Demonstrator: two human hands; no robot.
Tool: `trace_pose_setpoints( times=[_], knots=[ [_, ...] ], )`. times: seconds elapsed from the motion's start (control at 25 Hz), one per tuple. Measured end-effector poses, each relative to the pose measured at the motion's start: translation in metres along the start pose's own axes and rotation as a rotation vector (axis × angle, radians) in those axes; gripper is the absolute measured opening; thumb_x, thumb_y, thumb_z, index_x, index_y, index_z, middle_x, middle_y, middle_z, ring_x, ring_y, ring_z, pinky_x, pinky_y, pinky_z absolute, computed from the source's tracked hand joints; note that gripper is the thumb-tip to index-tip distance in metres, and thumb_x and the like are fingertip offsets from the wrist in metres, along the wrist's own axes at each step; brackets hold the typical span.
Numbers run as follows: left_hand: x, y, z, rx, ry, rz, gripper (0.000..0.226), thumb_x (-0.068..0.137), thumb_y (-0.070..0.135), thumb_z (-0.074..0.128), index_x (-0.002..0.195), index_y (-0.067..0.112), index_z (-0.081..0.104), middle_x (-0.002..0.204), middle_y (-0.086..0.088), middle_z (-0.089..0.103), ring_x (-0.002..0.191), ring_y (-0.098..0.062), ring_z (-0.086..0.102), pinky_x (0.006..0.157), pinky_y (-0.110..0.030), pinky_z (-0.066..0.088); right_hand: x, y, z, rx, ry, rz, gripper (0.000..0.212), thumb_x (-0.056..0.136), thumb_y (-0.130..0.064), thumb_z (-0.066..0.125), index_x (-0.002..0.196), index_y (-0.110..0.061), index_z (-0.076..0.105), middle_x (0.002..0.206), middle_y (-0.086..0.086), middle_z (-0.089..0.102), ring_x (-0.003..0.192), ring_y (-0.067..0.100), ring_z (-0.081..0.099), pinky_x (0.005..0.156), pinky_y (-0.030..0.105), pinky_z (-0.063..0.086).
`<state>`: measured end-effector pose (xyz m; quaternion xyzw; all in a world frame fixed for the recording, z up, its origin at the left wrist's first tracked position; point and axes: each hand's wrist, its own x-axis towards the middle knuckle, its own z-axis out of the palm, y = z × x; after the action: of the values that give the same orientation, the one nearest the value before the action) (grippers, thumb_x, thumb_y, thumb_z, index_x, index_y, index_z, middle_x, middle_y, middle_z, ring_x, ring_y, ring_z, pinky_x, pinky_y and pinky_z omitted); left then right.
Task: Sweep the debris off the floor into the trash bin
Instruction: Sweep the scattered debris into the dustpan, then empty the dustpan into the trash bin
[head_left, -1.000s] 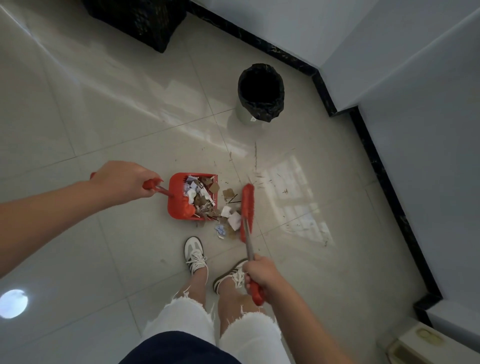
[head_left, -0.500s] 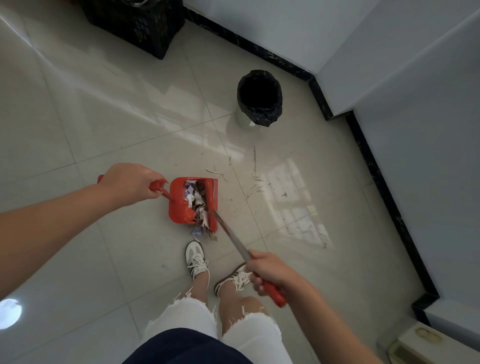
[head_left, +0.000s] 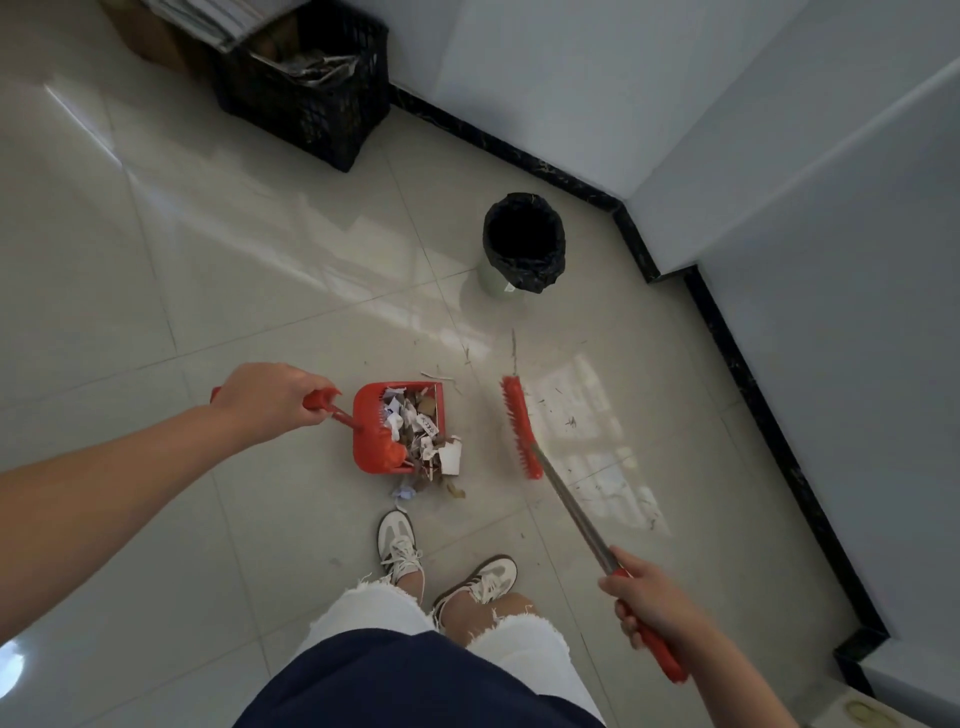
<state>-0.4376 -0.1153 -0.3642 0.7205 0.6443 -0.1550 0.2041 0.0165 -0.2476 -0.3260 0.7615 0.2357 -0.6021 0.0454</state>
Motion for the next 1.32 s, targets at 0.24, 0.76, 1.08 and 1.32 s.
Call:
trace_pose_setpoints(
  times=[0.24,0.76,1.08,1.32],
  knots=[
    [-0.019,0.001,-0.043,-0.06,0.166,0.025,0.029,0.086,0.049,0.066,0.114,0.042,0.071,0.106,0.011,0.074,0.101,-0.014,0.067,0.076,-0.027,0.049,0.017,0.009,-0.073,0.325,0.053,0.142,0.045,0.094,-0.002,0.051,0.13,-0.028,0.043,0.042,0.001,0.038,0.026,0.007,0.036,0.028,0.012,0.03],
    [-0.014,0.131,-0.146,-0.665,0.436,-0.217,0.029,0.068,0.059,0.081,0.084,0.036,0.077,0.075,0.017,0.073,0.079,-0.006,0.067,0.073,-0.03,0.053,0.085,0.02,-0.197,0.433,-0.085,0.219,0.018,0.091,0.001,0.051,0.075,-0.004,0.045,0.036,0.008,0.041,0.022,0.017,0.041,0.027,0.015,0.034],
    [0.017,0.19,-0.179,-1.055,0.584,-0.445,0.027,0.076,0.046,0.08,0.08,0.02,0.08,0.044,0.011,0.059,0.045,-0.01,0.044,0.052,-0.023,0.036,0.137,-0.023,-0.283,0.309,-0.129,0.203,0.021,0.09,0.002,0.053,0.072,-0.003,0.045,0.038,0.009,0.043,0.022,0.017,0.04,0.027,0.015,0.034],
    [0.059,0.237,-0.14,-1.394,0.629,-0.687,0.038,0.074,0.05,0.08,0.078,0.013,0.077,0.047,0.0,0.034,0.039,-0.016,0.026,0.041,-0.016,0.023,0.167,-0.075,-0.317,0.15,-0.086,0.189,0.018,0.091,-0.002,0.053,0.076,-0.006,0.045,0.036,0.006,0.042,0.022,0.013,0.039,0.028,0.013,0.034]
  ],
)
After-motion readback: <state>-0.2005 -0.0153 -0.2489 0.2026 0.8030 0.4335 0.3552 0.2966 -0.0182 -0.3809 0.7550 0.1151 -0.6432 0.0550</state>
